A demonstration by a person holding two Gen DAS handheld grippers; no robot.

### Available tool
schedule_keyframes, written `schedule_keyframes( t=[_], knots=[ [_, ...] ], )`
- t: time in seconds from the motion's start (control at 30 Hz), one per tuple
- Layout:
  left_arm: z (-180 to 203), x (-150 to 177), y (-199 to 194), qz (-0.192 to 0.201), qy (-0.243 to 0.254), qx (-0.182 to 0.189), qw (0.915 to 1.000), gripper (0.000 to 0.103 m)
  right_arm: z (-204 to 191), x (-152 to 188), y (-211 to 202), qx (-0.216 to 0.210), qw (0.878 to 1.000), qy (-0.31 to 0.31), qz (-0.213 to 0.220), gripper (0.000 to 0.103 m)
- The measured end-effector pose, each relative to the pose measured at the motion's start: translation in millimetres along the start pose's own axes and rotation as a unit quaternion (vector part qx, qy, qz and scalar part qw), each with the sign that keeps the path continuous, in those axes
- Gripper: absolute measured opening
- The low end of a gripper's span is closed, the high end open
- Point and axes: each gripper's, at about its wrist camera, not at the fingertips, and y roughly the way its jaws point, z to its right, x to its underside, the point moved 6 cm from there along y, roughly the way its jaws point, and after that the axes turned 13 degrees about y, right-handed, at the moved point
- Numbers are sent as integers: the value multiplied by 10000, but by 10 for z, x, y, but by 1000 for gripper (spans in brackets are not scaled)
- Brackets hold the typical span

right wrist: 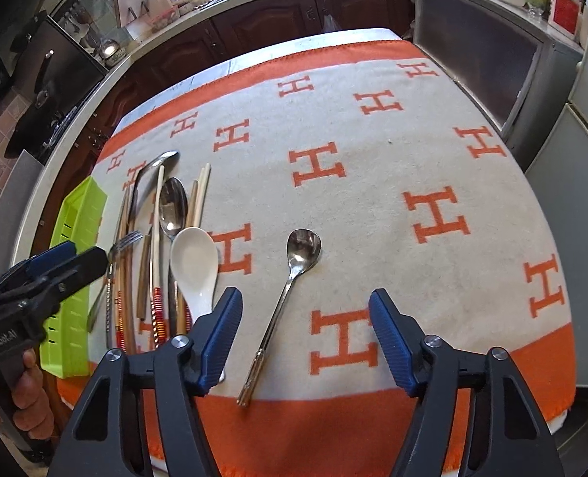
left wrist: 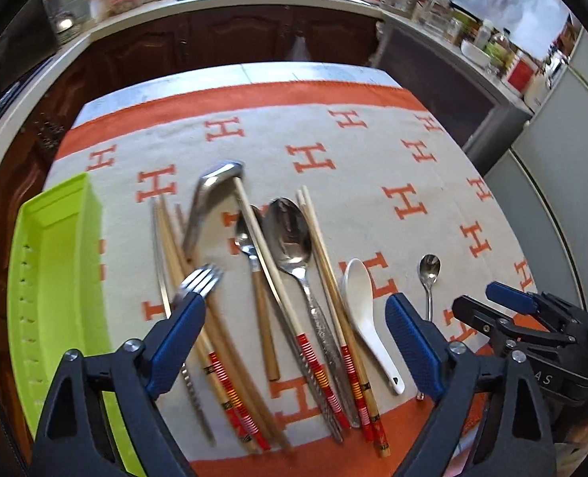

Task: Organize utensils
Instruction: 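Grasp the steel teaspoon with the right tool while the left grasps the white spoon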

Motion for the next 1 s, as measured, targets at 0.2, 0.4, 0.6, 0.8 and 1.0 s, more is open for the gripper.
schedule_keyframes(
  t=[0.2,0.4,0.6,0.8,1.0],
  knots=[
    [70,-4,315,-195,-46,322,9993,67,-89,55,377,119,9993,-275,-226,52],
    [161,16,469,-300,80,438,9986,61,-259,186,502,676,9914,-1110,168,38],
    [319,-5,558,-307,415,400,9979,44,-144,117,480,447,9956,-817,109,4],
    [393,-2,658,-371,524,381,9972,13,55,58,408,-67,9992,-371,-104,4],
    [477,-59,544,-94,553,461,9974,4,140,35,406,-387,9991,-47,-192,4]
  ],
)
